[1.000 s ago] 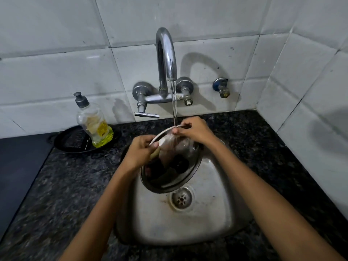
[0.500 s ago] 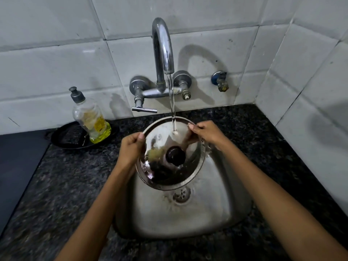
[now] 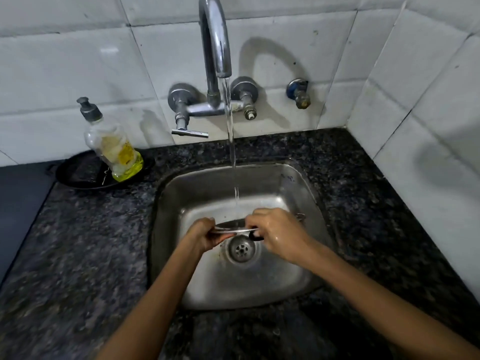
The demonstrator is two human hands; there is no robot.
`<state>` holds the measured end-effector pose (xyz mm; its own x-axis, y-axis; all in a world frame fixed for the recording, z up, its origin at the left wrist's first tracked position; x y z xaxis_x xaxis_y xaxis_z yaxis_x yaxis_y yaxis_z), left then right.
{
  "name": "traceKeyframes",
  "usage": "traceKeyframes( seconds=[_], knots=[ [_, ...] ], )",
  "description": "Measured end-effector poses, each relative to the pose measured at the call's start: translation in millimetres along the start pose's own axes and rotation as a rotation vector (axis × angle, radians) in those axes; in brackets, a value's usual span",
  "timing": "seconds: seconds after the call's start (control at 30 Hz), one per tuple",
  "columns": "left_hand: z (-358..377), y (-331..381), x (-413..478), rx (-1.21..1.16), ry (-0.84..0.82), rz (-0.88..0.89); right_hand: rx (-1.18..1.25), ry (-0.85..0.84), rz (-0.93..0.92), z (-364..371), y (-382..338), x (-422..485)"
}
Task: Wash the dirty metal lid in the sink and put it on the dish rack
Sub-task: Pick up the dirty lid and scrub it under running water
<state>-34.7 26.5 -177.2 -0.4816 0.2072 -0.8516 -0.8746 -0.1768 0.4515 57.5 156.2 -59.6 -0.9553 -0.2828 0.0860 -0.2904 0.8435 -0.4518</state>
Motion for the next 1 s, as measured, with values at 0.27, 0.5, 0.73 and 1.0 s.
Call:
traceKeyframes(
  seconds=[0.27, 0.5, 0.73, 1.0],
  knots=[
    [-8, 8, 2, -0.048, 0.008, 0.359, -0.039, -0.326, -0.018, 78, 15, 35],
    [-21, 28, -3, 0.055, 0.013, 0.623, -0.428, -0.024, 0.169, 63, 94, 76],
    [-23, 16, 4, -0.204, 0.046, 0.555, -0.378, -0.021, 0.048, 91, 32, 43],
    [-8, 13, -15, -0.101, 0.023, 0.573, -0.359, 0.044, 0.271, 60, 90, 86]
  ],
)
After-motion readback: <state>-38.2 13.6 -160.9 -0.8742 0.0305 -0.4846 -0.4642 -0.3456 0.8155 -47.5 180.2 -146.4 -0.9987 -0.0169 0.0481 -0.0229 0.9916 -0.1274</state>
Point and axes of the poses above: each hand's wrist, its own x-axis towards the middle knuckle, its own z-axis out of the palm, y = z × x, the point moved 4 cm from there along x, towards the middle knuckle, and after that the axes turned 3 degrees about -z, right-handed, at the moved point
